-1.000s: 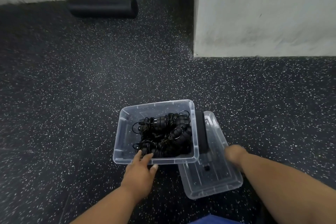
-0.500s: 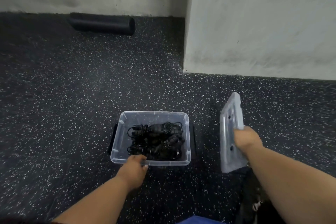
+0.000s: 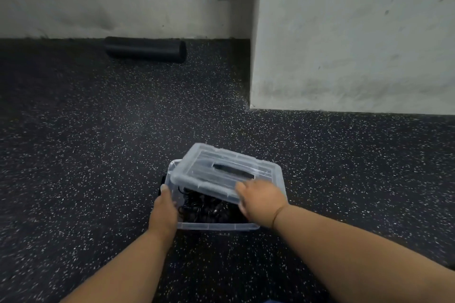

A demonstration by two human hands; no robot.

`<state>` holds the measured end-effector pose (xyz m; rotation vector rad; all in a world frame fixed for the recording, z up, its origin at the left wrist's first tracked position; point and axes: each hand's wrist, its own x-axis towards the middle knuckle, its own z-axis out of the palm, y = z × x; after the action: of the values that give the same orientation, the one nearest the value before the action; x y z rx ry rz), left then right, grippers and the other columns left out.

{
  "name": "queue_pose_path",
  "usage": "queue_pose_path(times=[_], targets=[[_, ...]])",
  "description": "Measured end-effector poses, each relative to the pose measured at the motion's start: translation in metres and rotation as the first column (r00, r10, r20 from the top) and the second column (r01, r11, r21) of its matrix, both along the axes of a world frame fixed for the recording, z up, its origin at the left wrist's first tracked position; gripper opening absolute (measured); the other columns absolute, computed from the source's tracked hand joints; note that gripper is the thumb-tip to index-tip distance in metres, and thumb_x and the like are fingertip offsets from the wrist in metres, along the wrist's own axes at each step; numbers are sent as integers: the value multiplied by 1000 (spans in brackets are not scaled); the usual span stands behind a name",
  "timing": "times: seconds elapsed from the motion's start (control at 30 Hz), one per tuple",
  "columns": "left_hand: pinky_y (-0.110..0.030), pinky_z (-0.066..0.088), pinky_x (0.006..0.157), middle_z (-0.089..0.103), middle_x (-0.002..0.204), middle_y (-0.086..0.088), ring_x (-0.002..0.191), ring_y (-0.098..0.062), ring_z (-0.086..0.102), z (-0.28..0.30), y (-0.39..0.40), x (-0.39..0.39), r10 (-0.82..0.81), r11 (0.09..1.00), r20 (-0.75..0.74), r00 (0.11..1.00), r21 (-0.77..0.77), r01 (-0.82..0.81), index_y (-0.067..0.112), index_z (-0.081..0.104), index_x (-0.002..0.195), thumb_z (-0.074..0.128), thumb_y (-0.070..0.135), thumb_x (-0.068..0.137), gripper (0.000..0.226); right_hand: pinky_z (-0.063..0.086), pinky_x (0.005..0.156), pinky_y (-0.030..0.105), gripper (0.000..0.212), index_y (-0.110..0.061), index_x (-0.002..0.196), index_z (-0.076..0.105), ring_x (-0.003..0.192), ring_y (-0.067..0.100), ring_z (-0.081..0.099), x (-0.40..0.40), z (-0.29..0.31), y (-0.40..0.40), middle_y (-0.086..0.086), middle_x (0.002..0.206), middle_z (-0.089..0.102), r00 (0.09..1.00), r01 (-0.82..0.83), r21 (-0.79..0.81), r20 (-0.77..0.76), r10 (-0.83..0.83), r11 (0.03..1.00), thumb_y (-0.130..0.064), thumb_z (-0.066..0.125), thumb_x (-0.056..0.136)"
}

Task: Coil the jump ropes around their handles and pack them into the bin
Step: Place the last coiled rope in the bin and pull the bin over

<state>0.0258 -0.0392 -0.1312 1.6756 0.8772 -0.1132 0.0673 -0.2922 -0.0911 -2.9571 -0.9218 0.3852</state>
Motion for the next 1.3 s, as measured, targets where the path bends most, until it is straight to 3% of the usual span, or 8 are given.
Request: queue_pose_path(times=[0.1, 0.33, 0.5, 0.63, 0.87, 1.03, 1.17, 1.3], targets=[[-50, 53, 94, 70, 104, -9, 99, -31, 67, 6, 8, 3, 32, 989, 9, 999, -147, -30, 21, 66, 113, 36, 57, 110, 47, 52, 86, 43, 19, -15, 120, 49, 96, 29, 59, -5, -20, 6, 9, 110, 62, 982, -190, -71, -20, 189, 979, -26, 46, 104], [-36, 50, 74, 66, 103, -2, 86, -19, 65, -17, 26, 2, -96, 974, -127, 987, 191, 119, 13, 54, 142, 70, 21, 97, 49, 53, 80, 42, 44, -20, 115, 56, 90, 28, 61, 0, -69, 10, 7, 103, 63, 939, -341, -89, 15, 344, 936, -58, 59, 93], [-35, 50, 71, 66, 109, -10, 82, -22, 63, -38, 56, 2, -85, 923, -309, 947, 335, 192, 13, 60, 136, 69, 33, 93, 49, 42, 99, 44, 57, -30, 129, 47, 113, 25, 47, -3, -79, 1, 2, 125, 46, 980, 198, 46, 21, -199, 979, -73, 35, 94], [-33, 43, 68, 65, 110, -10, 79, -18, 58, -51, 63, -4, -123, 899, -374, 919, 351, 263, 12, 61, 137, 68, 29, 95, 46, 45, 109, 48, 63, -35, 156, 17, 128, 29, 49, 7, -89, -10, 8, 152, 35, 734, 653, 90, -320, -599, 752, -55, 45, 103], [-35, 41, 78, 63, 95, -3, 86, -23, 59, -63, 67, -2, -231, 874, -365, 902, 330, 357, 10, 64, 134, 57, 22, 105, 33, 56, 96, 49, 67, -53, 156, 9, 103, 25, 65, 4, -107, -11, 9, 145, 50, 465, 870, 243, -693, -551, 429, -30, 50, 108], [-33, 45, 68, 69, 104, -7, 86, -22, 64, -75, 80, 5, -266, 880, -363, 893, 287, 379, 14, 62, 139, 57, 21, 105, 35, 47, 113, 50, 94, -40, 162, 14, 133, 31, 51, 6, -111, -16, 3, 156, 33, 338, 941, 259, -689, -641, 217, -49, 74, 90], [-49, 50, 105, 66, 133, -17, 110, -31, 65, -78, 92, 14, -220, 966, -316, 923, 60, 250, 7, 43, 156, 65, 10, 101, 60, 38, 119, 52, 124, -29, 164, 11, 141, 32, 48, 15, -127, -25, 6, 157, 47, 158, 988, 136, -857, -490, 80, -65, 78, 67], [-55, 24, 121, 36, 165, -17, 147, -39, 38, -67, 80, 14, -91, 975, -276, 957, -221, 29, 13, 14, 167, 63, 11, 104, 80, 59, 98, 44, 54, -20, 127, 56, 102, 20, 73, 19, -127, -26, 0, 117, 73, 235, 970, 237, -864, -445, 52, -30, 85, 83]])
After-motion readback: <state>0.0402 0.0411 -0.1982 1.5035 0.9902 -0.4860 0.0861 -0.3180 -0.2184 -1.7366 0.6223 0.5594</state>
